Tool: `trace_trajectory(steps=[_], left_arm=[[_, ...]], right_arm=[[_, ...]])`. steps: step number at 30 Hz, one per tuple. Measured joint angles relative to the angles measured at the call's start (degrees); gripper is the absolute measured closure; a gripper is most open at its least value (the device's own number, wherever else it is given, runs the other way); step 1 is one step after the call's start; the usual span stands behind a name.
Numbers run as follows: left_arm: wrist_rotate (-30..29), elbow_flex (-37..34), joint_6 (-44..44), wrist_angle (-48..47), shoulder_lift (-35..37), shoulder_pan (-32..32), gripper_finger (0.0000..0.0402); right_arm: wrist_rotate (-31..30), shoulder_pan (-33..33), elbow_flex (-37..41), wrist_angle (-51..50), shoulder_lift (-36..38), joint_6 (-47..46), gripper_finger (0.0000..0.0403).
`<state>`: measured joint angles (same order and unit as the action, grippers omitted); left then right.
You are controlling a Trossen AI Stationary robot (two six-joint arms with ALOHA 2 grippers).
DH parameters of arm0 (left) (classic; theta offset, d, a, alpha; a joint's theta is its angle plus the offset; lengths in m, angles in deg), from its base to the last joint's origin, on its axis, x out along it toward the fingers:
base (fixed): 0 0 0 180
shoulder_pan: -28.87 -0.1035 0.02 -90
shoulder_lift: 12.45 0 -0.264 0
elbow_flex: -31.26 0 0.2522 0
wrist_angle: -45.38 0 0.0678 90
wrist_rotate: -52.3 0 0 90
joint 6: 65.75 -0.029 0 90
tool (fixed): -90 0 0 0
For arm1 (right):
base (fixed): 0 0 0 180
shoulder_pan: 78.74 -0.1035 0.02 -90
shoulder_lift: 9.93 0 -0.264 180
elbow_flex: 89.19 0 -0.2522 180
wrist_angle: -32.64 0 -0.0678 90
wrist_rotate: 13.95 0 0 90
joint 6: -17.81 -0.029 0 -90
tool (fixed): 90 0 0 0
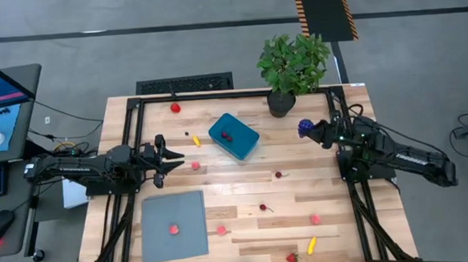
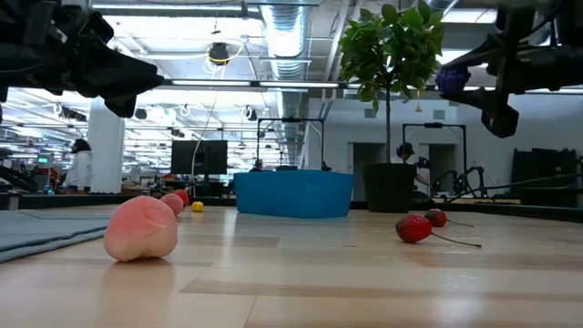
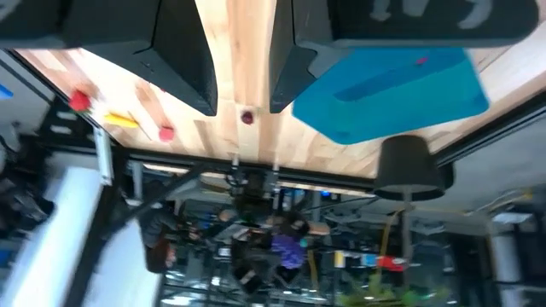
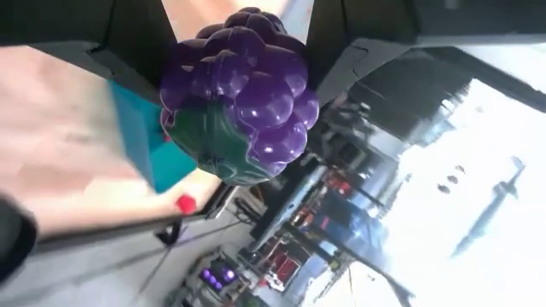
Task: Pick and placing Produce into tupperware
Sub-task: Put the grapes into the container
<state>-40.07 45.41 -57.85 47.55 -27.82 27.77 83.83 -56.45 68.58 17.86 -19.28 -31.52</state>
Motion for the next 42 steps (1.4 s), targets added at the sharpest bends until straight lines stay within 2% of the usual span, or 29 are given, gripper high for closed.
trace_trajectory(steps=[4,10,14,18,22,27,34,42], left_arm=[[-3.0,0.0,2.6,-0.3,0.0,0.0,0.0303],[-3.0,0.0,2.9,-0.3,0.0,0.0,0.0303],[-3.0,0.0,3.1,-0.3,0.0,0.0,0.0303],[-3.0,0.0,3.3,-0.4,0.0,0.0,0.0303],[-3.0,0.0,3.3,-0.6,0.0,0.0,0.0303],[-3.0,0.0,3.9,-0.6,0.0,0.0,0.0303],[-3.0,0.0,3.2,-0.8,0.0,0.0,0.0303],[-4.5,0.0,2.7,-1.1,0.0,0.0,0.0303]], right_arm=[[1.7,0.0,0.0,0.0,0.0,-10.1,0.0168],[5.9,0.0,0.0,1.8,0.0,-26.8,0.0168],[6.1,0.0,0.0,6.6,0.0,-29.3,0.0168],[6.0,-0.1,0.0,10.1,0.0,-27.6,0.0168],[6.1,-0.1,0.0,15.0,0.0,-21.1,0.0168],[8.3,-0.1,0.0,20.8,0.0,-6.8,0.0168],[9.8,-2.1,0.0,21.2,0.0,16.3,0.0168],[9.8,-7.7,0.0,21.5,0.0,43.3,0.0168]])
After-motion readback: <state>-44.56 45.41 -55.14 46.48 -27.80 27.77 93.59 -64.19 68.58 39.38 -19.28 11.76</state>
